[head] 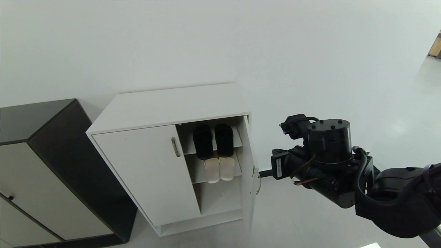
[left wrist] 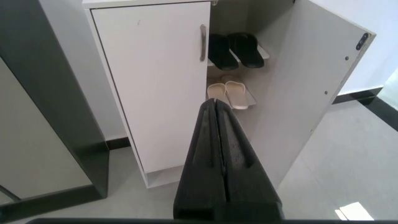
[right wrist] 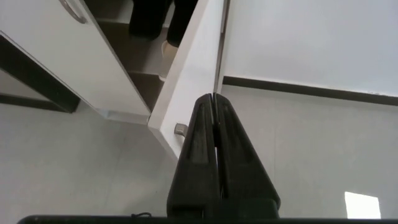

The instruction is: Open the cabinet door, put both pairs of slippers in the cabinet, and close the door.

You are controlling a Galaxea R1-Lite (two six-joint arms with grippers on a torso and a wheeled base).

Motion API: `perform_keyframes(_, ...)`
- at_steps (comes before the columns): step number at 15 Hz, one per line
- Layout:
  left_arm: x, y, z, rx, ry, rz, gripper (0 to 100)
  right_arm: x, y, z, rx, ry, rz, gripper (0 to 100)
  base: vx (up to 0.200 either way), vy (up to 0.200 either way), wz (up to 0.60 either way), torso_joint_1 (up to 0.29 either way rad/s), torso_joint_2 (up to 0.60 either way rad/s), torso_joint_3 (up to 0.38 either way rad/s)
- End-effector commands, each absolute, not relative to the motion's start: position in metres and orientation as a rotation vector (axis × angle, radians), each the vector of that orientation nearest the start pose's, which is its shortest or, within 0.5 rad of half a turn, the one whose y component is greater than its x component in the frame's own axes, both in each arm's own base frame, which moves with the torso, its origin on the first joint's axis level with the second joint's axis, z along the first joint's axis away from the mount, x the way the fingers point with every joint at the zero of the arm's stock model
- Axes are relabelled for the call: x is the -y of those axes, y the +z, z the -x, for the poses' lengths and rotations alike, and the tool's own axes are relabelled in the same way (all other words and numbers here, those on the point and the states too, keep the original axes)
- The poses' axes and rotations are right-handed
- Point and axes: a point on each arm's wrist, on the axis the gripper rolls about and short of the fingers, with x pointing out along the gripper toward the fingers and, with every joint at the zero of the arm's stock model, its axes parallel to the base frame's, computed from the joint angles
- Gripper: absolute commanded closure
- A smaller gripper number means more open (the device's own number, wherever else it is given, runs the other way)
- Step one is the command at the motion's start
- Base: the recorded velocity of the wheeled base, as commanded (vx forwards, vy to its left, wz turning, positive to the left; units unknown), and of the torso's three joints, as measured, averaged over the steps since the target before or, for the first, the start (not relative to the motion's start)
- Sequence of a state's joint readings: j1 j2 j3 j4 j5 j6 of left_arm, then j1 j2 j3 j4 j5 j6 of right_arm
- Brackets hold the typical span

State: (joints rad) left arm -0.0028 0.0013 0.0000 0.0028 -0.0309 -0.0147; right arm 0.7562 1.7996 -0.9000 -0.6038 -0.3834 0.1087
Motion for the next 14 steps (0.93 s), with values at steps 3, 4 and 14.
perform_keyframes(3, 0.0006, 0.0752, 0.0227, -0.005, -0.034, 0.014, 100, -0.2214, 0.1686, -0.2470, -0.279, 0.355, 0.076, 100, 0.000, 0.000, 0.00, 0.000, 0.00, 0.000)
perform_keyframes(4, 0.0006, 0.0752, 0.0227, -0.005, -0.034, 0.014, 100, -0.2216, 0.1678, -0.2464, -0.281, 0.358, 0.080, 100, 0.000, 0.000, 0.60, 0.002, 0.00, 0.002)
perform_keyframes(14, 0.0006, 0.0752, 0.0227, -0.005, -0.034, 0.015, 100, -0.2175, 0.1651, -0.2524, -0.251, 0.348, 0.098, 100, 0.000, 0.000, 0.30, 0.001, 0.00, 0.001)
